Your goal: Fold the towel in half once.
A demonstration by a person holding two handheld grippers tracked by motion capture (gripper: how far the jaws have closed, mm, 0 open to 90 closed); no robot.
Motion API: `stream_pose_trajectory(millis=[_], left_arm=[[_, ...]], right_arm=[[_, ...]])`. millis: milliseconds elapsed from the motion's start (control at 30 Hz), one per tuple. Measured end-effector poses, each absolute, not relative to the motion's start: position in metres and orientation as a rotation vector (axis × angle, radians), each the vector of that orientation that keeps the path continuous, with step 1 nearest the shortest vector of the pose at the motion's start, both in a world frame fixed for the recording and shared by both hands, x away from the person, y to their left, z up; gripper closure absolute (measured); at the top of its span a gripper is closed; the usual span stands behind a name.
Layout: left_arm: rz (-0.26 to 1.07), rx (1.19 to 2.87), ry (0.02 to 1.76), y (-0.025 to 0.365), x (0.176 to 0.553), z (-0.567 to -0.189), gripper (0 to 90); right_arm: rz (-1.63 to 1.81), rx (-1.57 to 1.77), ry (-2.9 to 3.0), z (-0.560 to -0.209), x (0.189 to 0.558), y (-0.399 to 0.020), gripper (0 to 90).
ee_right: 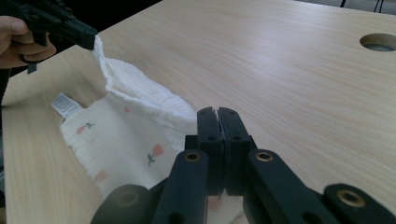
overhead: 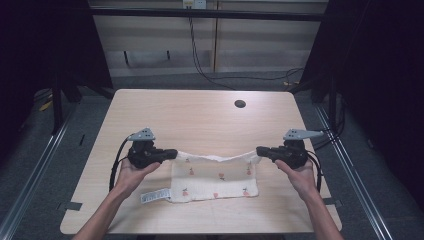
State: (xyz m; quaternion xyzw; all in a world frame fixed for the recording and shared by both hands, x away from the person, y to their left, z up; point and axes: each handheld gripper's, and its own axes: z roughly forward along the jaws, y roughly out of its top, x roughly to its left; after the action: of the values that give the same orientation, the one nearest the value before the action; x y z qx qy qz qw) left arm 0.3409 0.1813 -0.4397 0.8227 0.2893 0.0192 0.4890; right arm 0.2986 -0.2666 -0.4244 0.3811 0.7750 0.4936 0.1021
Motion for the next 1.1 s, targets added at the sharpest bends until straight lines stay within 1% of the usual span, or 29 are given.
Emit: stream_pose_trajectory(millis=[133,233,333,500,567,600,633,667,767,800,833,867,933,967,1033,1100], left_arm=[[0.032,2.019,0.692,0.177,0.329,-0.447,86.9],[0.007,2.068,0.675,0.175,0.323,-0.453,86.8],[-0.025,2.066,0.687,0.177,0.319,-0.456,86.4],[-0.028,2.087,0.676,0.178,0.310,-0.458,86.1],[-0.038,2.111,0.678,0.178,0.307,-0.464,86.0],[-0.024,2.139,0.690,0.177,0.305,-0.471,85.4],[-0.024,2.139,0.690,0.177,0.305,-0.471,85.2],[-0.041,2.169,0.698,0.174,0.304,-0.478,84.1],[-0.066,2.176,0.687,0.172,0.302,-0.480,81.5],[-0.066,2.176,0.687,0.172,0.302,-0.480,80.2],[-0.063,2.190,0.685,0.172,0.300,-0.480,80.2],[-0.018,2.194,0.657,0.172,0.294,-0.479,79.3],[-0.033,2.196,0.646,0.172,0.293,-0.478,79.4],[-0.035,2.190,0.638,0.173,0.289,-0.475,80.3],[-0.044,2.188,0.630,0.175,0.288,-0.475,82.2],[-0.036,2.192,0.629,0.176,0.288,-0.475,82.2]], right_arm=[[1.423,1.106,2.329,-0.427,0.293,-0.263,89.0],[1.386,1.118,2.370,-0.438,0.288,-0.261,88.9],[1.363,1.104,2.392,-0.443,0.282,-0.258,88.9],[1.335,1.099,2.401,-0.447,0.272,-0.257,88.7],[1.298,1.115,2.415,-0.454,0.269,-0.257,88.1],[1.277,1.126,2.439,-0.462,0.264,-0.258,87.2],[1.277,1.126,2.439,-0.462,0.264,-0.258,87.2],[1.254,1.141,2.473,-0.470,0.260,-0.257,86.3],[1.217,1.152,2.500,-0.478,0.253,-0.257,84.0],[1.218,1.153,2.506,-0.480,0.251,-0.258,81.5],[1.218,1.153,2.506,-0.480,0.251,-0.258,81.5],[1.209,1.177,2.493,-0.481,0.248,-0.260,77.3],[1.213,1.188,2.494,-0.481,0.246,-0.262,75.7],[1.207,1.210,2.480,-0.480,0.244,-0.263,71.5],[1.229,1.205,2.470,-0.477,0.243,-0.262,68.8],[1.230,1.204,2.464,-0.475,0.243,-0.261,67.6]])
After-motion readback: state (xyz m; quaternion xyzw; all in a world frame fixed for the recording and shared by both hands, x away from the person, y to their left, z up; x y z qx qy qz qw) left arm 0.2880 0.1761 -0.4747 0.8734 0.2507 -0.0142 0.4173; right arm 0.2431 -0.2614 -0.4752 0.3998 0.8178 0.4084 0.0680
